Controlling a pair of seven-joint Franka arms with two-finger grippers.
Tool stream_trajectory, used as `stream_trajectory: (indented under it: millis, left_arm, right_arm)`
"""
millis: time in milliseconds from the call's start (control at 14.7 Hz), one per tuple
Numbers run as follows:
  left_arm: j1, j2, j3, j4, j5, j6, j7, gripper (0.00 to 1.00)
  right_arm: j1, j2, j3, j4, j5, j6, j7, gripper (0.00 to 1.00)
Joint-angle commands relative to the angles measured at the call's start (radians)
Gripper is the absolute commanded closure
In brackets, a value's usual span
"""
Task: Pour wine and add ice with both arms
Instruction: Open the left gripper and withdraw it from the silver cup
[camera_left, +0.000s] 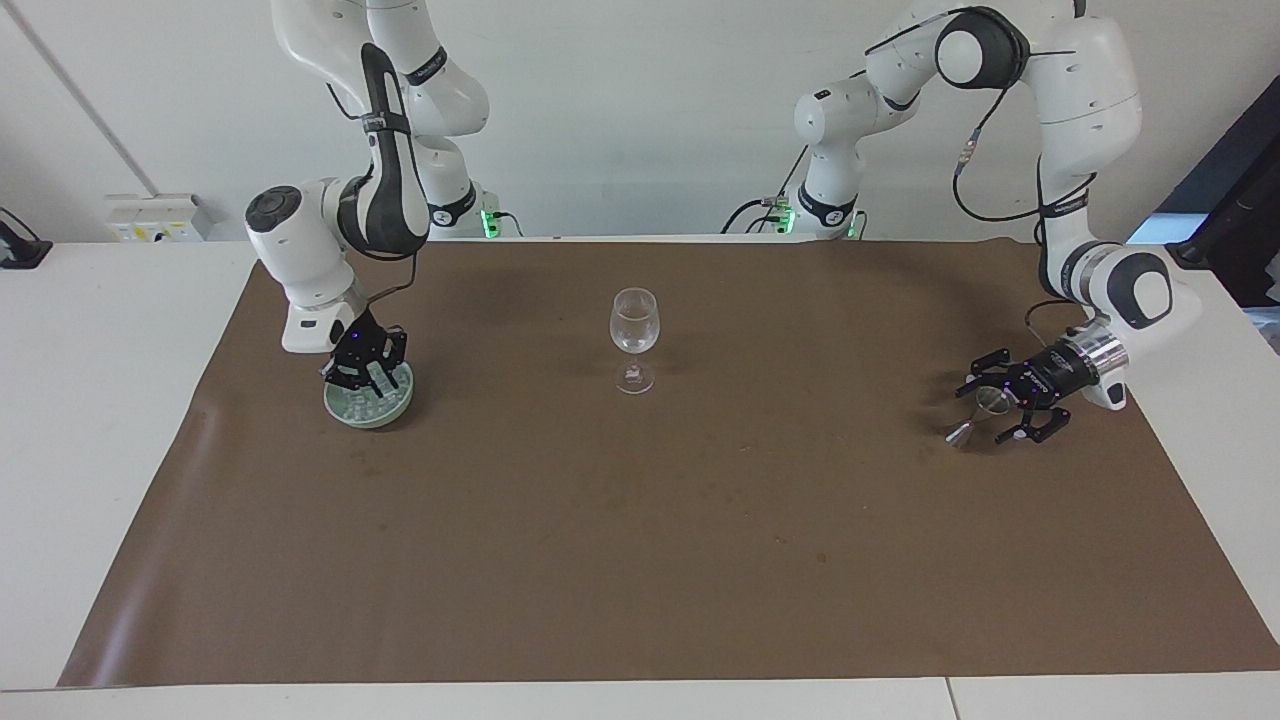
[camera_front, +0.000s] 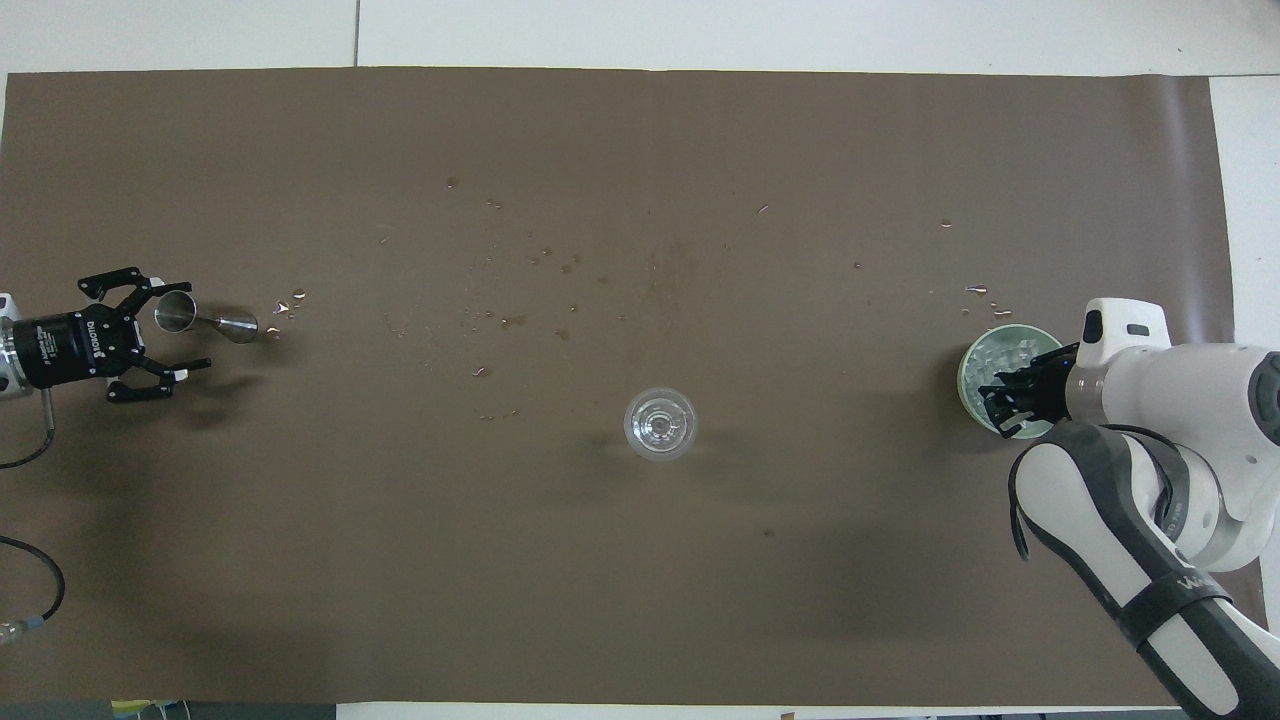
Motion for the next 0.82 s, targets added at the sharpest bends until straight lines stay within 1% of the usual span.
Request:
stream_trajectory:
  millis: [0, 205, 341, 409, 478, 546, 614, 751]
  left_arm:
    - [0.009, 0.002, -0.003, 0.084, 0.182, 0.004, 0.003, 0.0]
    - [0.008, -0.003, -0.003, 0.176, 0.342, -0.031, 0.003, 0.0]
    - [-0.015, -0.006, -0.006, 0.257, 0.446, -0.077, 0.003, 0.0]
    - [-0.041, -0.016, -0.008, 0.29, 0.506, -0.086, 0.005, 0.0]
    - [-0.073, -0.047, -0.008, 0.305, 0.557, -0.083, 0.007, 0.0]
    - [-0.108, -0.073, -0.01, 0.311, 0.613, -0.079, 0.007, 0.0]
    - [-0.148, -0.105, -0.011, 0.327, 0.67, -0.076, 0.013, 0.0]
    - [-0.217, -0.148, -0.013, 0.334, 0.775, -0.074, 0.095, 0.0]
  right_arm:
    - [-0.004, -0.008, 0.005, -0.013, 0.019, 0.016, -0.013, 0.86]
    - [-0.002, -0.007, 0.005, -0.01, 0.019, 0.016, -0.013, 0.9]
    - [-0.004, -0.005, 0.005, 0.003, 0.019, 0.009, -0.015, 0.92]
    - [-0.002, -0.001, 0.005, 0.02, 0.019, -0.003, -0.013, 0.92]
    - [0.001, 0.001, 0.005, 0.043, 0.019, -0.022, -0.007, 0.92]
    - [0.007, -0.001, 0.005, 0.075, 0.019, -0.058, 0.007, 0.92]
    - [0.01, -0.007, 0.007, 0.112, 0.019, -0.121, 0.03, 0.92]
    - [0.008, -0.022, 0.007, 0.186, 0.019, -0.238, 0.076, 0.94]
